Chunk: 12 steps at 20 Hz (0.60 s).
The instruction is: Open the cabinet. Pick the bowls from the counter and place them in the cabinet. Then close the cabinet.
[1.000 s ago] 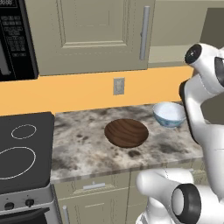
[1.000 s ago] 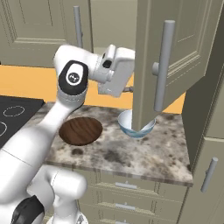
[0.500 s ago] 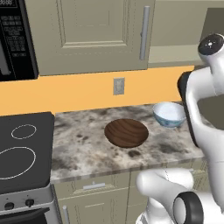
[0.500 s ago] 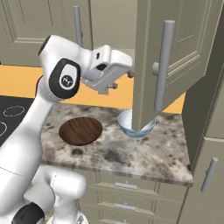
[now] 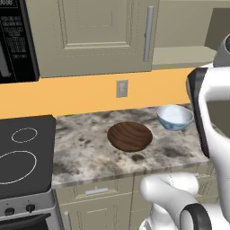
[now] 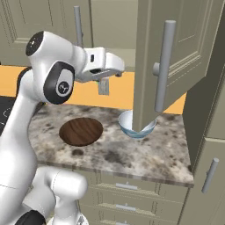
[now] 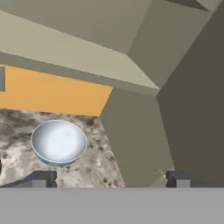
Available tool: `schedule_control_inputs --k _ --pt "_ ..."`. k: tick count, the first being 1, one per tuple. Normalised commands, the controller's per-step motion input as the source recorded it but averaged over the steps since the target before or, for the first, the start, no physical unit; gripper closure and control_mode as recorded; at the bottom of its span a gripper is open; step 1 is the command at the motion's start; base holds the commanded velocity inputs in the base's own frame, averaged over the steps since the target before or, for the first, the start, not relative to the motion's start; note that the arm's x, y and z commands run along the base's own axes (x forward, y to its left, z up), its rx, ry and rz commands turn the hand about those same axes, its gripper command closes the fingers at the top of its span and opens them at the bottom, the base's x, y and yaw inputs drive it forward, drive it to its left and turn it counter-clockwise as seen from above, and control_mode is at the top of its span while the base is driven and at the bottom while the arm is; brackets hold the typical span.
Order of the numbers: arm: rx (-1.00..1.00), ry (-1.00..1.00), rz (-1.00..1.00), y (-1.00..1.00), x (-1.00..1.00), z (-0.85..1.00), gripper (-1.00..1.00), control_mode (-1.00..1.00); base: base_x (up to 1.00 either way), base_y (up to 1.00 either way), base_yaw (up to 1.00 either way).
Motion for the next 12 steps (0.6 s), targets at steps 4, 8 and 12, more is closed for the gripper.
schedule_control_inputs --k 4,8,12 --pt "0.16 -0.22 0.11 0.40 0.00 0.00 -1.00 -1.00 0.00 0.00 0.00" --pt "0.15 -0.15 0.09 0.45 0.00 0.02 -1.00 -1.00 0.00 0.00 0.00" --pt "0.11 -0.08 0.06 0.43 0.00 0.12 -1.00 -1.00 0.00 0.00 0.00"
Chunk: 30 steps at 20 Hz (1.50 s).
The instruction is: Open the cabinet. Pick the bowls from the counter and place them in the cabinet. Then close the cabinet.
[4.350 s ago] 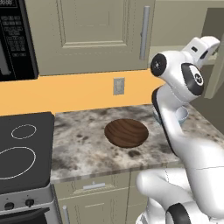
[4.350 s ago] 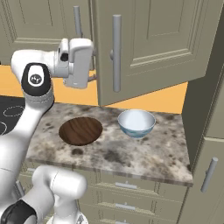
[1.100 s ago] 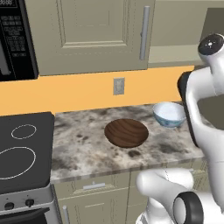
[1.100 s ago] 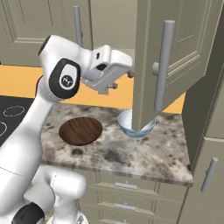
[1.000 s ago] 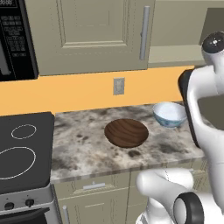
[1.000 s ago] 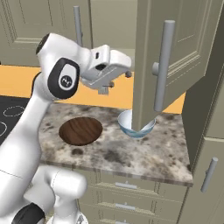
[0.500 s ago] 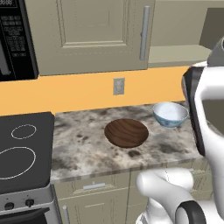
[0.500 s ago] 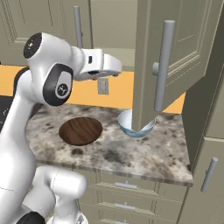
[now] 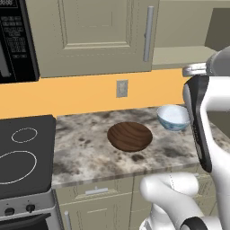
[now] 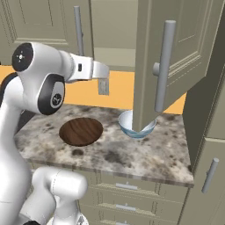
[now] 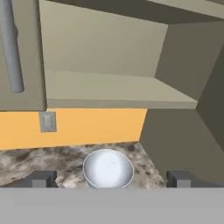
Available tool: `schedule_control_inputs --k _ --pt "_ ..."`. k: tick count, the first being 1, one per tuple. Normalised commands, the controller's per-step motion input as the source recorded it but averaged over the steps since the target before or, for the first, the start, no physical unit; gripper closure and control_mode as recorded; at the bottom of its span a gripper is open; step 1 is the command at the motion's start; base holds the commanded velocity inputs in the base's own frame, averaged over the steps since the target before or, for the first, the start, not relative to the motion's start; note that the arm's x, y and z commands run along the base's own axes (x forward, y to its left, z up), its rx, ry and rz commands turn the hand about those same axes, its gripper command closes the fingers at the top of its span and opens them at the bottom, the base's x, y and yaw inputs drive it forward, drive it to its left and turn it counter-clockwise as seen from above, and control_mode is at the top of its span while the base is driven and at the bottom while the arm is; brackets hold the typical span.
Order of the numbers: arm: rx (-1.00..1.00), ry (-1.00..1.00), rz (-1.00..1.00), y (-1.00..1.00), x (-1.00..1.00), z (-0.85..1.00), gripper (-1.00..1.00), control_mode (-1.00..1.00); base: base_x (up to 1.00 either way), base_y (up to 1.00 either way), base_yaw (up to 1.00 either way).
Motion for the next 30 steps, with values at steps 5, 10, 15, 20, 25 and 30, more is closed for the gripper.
schedule_control_inputs --k 5,10,15,20,25,30 --pt "0.07 -0.02 0.06 0.37 0.00 0.21 -1.00 -1.00 0.00 0.00 0.00" --pt "0.02 0.00 0.06 0.30 0.00 0.23 -1.00 -1.00 0.00 0.00 0.00" --pt "0.00 0.00 0.07 0.34 0.00 0.11 -1.00 -1.00 0.00 0.00 0.00" --pt "0.00 -0.03 0.06 0.35 0.03 0.00 -1.00 -1.00 0.00 0.00 0.00" --pt "0.02 -0.03 0.06 0.23 0.06 0.16 -1.00 -1.00 0.00 0.00 0.00" --pt "0.04 -0.03 0.04 0.17 0.13 0.25 -1.00 -1.00 0.00 0.00 0.00"
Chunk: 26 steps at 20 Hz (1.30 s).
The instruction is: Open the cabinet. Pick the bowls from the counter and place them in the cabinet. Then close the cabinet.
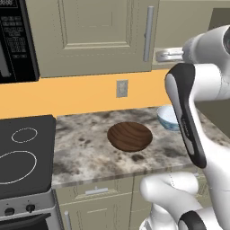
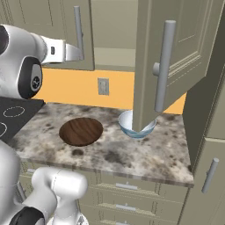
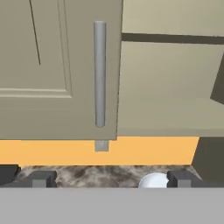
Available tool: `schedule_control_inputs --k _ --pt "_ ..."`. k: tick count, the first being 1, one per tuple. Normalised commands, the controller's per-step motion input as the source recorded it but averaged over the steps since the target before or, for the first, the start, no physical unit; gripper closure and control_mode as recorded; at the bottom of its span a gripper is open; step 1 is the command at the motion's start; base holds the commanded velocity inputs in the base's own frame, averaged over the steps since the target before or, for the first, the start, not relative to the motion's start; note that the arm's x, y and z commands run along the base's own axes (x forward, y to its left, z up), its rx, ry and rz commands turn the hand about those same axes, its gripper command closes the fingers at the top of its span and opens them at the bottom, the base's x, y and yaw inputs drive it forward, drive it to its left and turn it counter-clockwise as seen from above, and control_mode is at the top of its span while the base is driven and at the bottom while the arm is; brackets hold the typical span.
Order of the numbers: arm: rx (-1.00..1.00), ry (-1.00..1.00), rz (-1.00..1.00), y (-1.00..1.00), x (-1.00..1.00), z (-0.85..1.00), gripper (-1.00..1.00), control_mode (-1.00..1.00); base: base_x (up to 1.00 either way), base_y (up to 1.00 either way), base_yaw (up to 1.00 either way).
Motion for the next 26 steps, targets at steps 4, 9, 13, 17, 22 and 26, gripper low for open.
schedule_control_inputs --k 4,9,13,17,22,26 --pt "0.05 -0.02 0.04 0.21 0.18 0.17 -1.00 -1.00 0.00 0.00 0.00" --pt "0.03 0.00 0.04 0.18 0.28 0.01 -1.00 -1.00 0.00 0.00 0.00" --pt "0.00 0.00 0.01 0.11 0.38 0.00 -1.00 -1.00 0.00 0.00 0.00" --pt "0.00 0.00 0.00 0.00 0.43 0.00 -1.00 -1.00 0.00 0.00 0.00" --pt "0.01 0.00 0.00 0.00 0.41 0.00 -1.00 -1.00 0.00 0.00 0.00" --pt "0.03 -0.02 0.02 0.00 0.37 0.00 -1.00 -1.00 0.00 0.00 0.00"
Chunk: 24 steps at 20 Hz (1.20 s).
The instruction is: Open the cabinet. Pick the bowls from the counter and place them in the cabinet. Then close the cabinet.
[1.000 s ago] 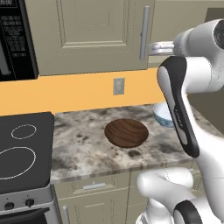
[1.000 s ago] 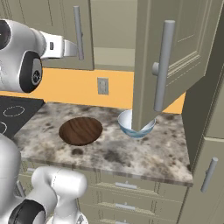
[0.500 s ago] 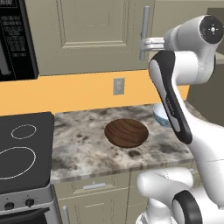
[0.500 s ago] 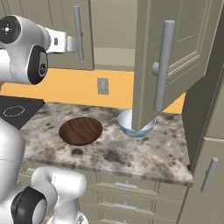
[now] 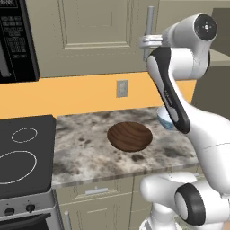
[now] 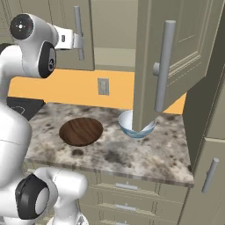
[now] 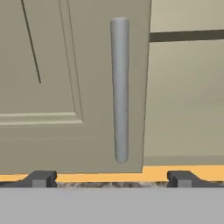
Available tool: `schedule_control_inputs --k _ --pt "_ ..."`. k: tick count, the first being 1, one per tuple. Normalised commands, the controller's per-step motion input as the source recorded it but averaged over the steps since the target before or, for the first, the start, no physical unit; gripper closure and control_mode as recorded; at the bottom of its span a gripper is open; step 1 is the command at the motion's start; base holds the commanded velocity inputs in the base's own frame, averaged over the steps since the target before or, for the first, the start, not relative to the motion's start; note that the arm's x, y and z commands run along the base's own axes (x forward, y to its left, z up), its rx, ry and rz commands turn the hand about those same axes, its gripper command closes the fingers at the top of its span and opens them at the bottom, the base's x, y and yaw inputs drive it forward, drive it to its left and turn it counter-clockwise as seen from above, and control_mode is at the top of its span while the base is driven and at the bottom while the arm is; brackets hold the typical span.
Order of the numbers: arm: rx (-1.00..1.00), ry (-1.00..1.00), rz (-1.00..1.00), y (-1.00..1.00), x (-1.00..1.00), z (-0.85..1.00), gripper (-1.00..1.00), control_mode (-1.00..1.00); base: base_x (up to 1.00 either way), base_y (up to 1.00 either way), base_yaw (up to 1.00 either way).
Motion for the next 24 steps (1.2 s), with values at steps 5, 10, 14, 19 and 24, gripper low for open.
schedule_control_inputs --k 5,10,14,19,24 --pt "0.04 -0.08 0.03 0.00 0.33 0.00 -1.00 -1.00 0.00 0.00 0.00" --pt "0.02 -0.04 0.02 0.00 0.32 0.00 -1.00 -1.00 0.00 0.00 0.00" --pt "0.00 0.00 0.00 0.00 0.30 0.00 -1.00 -1.00 0.00 0.00 0.00" --pt "0.00 0.00 0.00 0.00 0.30 0.00 -1.00 -1.00 0.00 0.00 0.00" --pt "0.00 0.00 0.00 0.00 0.32 0.00 -1.00 -1.00 0.00 0.00 0.00"
